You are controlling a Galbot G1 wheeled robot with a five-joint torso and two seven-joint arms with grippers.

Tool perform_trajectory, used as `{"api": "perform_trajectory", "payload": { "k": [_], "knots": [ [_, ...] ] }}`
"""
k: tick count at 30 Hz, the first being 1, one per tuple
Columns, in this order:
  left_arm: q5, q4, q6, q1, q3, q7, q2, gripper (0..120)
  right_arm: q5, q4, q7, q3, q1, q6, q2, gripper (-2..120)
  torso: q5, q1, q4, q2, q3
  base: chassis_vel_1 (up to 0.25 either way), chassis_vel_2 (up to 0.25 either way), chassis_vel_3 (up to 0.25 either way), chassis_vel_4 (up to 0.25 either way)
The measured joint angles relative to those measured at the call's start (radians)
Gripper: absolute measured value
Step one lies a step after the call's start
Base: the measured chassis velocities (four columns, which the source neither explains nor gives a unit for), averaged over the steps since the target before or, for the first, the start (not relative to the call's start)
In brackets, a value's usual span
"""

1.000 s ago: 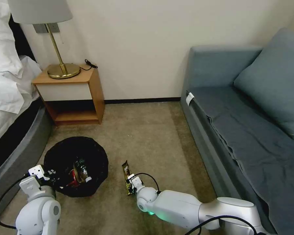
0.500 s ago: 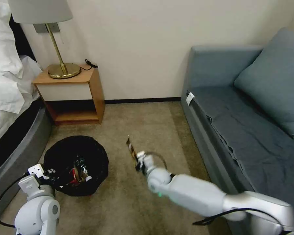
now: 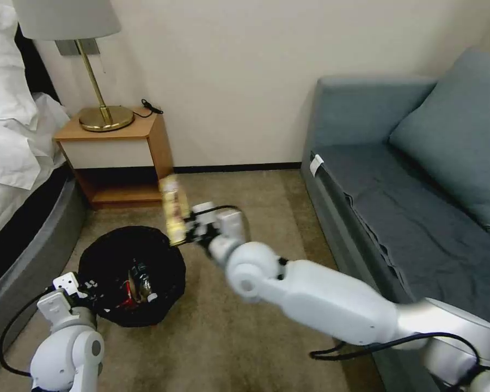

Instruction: Pick up the trash bin, then pick up the garbage on the floor and place it into the trash bin.

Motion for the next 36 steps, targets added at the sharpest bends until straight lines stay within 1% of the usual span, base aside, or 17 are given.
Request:
{"api": "perform_trajectory", "payload": {
  "k": [2, 9, 11, 13, 15, 16, 19, 20, 22, 23, 25, 28, 29, 31, 32, 34, 36],
  "knots": [
    [-0.001, -0.007, 0.002, 0.000, -0.001, 0.000, 0.000, 3, -0.020, -0.038, 0.004, -0.066, -0.003, 0.008, 0.033, 0, -0.0001, 0.000, -0.0002, 0.000, 0.000, 0.000, 0.000, 0.000, 0.000],
    [-0.004, -0.016, 0.005, 0.001, -0.002, -0.002, -0.002, 3, -0.060, -0.108, 0.011, -0.162, -0.032, 0.013, 0.080, 0, -0.0001, 0.000, -0.0002, 0.000, 0.000, 0.000, 0.000, 0.000, 0.000],
    [-0.005, -0.021, 0.005, 0.004, -0.003, -0.002, -0.004, 3, -0.077, -0.119, 0.011, -0.175, -0.035, 0.013, 0.081, 8, 0.0001, 0.000, -0.0002, 0.000, 0.000, 0.000, 0.000, 0.000, 0.000],
    [-0.005, -0.022, 0.005, 0.004, -0.003, -0.002, -0.005, 3, -0.085, -0.121, 0.011, -0.176, -0.035, 0.013, 0.079, 11, 0.0001, 0.000, -0.0003, 0.000, 0.000, 0.000, 0.000, 0.000, 0.000],
    [-0.006, -0.024, 0.005, 0.005, -0.003, -0.003, -0.006, 3, -0.093, -0.120, 0.009, -0.174, -0.035, 0.013, 0.072, 22, 0.0001, 0.000, -0.0004, 0.000, 0.000, 0.000, 0.000, 0.000, 0.000],
    [-0.006, -0.024, 0.005, 0.005, -0.003, -0.003, -0.006, 3, -0.093, -0.120, 0.009, -0.174, -0.035, 0.013, 0.072, 22, 0.0001, 0.000, -0.0004, 0.000, 0.000, 0.000, 0.000, 0.000, 0.000],
    [-0.008, -0.025, 0.006, 0.005, -0.002, -0.006, -0.008, 3, -0.101, -0.107, 0.008, -0.159, -0.035, 0.013, 0.063, 36, 0.0002, 0.000, -0.0004, 0.000, 0.000, 0.000, 0.000, 0.000, 0.000],
    [-0.008, -0.025, 0.006, 0.005, -0.002, -0.006, -0.008, 3, -0.101, -0.107, 0.008, -0.159, -0.035, 0.013, 0.063, 36, 0.0002, 0.000, -0.0004, 0.000, 0.000, 0.000, 0.000, 0.000, 0.000],
    [-0.025, -0.025, 0.010, 0.003, -0.002, -0.015, -0.008, 3, -0.110, -0.098, 0.009, -0.143, -0.035, 0.013, 0.057, 45, 0.0002, 0.000, -0.0003, 0.000, 0.000, 0.000, 0.000, 0.000, 0.000],
    [-0.040, -0.025, 0.015, 0.002, -0.001, -0.020, -0.008, 3, -0.114, -0.091, 0.009, -0.130, -0.033, 0.013, 0.053, 52, 0.0002, 0.000, -0.0004, 0.000, 0.000, 0.000, 0.000, 0.000, 0.000],
    [-0.044, -0.025, 0.016, 0.002, -0.001, -0.021, -0.008, 3, -0.115, -0.088, 0.009, -0.124, -0.031, 0.013, 0.051, 54, 0.0002, 0.000, -0.0004, 0.000, 0.000, 0.000, 0.000, 0.000, 0.000],
    [-0.055, -0.024, 0.017, 0.001, -0.001, -0.026, -0.009, 3, -0.119, -0.075, 0.009, -0.096, -0.020, 0.012, 0.043, 68, 0.0002, 0.000, -0.0004, 0.000, 0.000, 0.000, 0.000, 0.000, 0.000],
    [-0.055, -0.024, 0.017, 0.001, -0.001, -0.026, -0.009, 3, -0.119, -0.075, 0.009, -0.096, -0.020, 0.012, 0.043, 68, 0.0002, 0.000, -0.0004, 0.000, 0.000, 0.000, 0.000, 0.000, 0.000],
    [-0.061, -0.023, 0.019, 0.000, 0.002, -0.028, -0.009, 3, -0.125, -0.073, 0.009, -0.090, -0.019, 0.012, 0.042, 79, 0.0002, 0.000, -0.0003, 0.000, 0.000, 0.000, 0.000, 0.000, 0.000],
    [-0.061, -0.023, 0.019, 0.000, 0.002, -0.028, -0.009, 3, -0.125, -0.073, 0.009, -0.090, -0.019, 0.012, 0.042, 79, 0.0002, 0.000, -0.0003, 0.000, 0.000, 0.000, 0.000, 0.000, 0.000],
    [-0.082, -0.023, 0.023, -0.001, 0.007, -0.033, -0.011, 3, -0.131, -0.077, 0.010, -0.094, -0.024, 0.013, 0.045, 89, 0.0003, 0.000, -0.0004, 0.000, 0.000, 0.000, 0.000, 0.000, 0.000],
    [-0.103, -0.023, 0.029, -0.001, 0.008, -0.043, -0.012, 3, -0.136, -0.080, 0.015, -0.095, -0.025, 0.013, 0.046, 96, 0.0003, 0.000, -0.0003, 0.000, 0.000, 0.000, 0.000, 0.000, 0.000]
  ]
}}
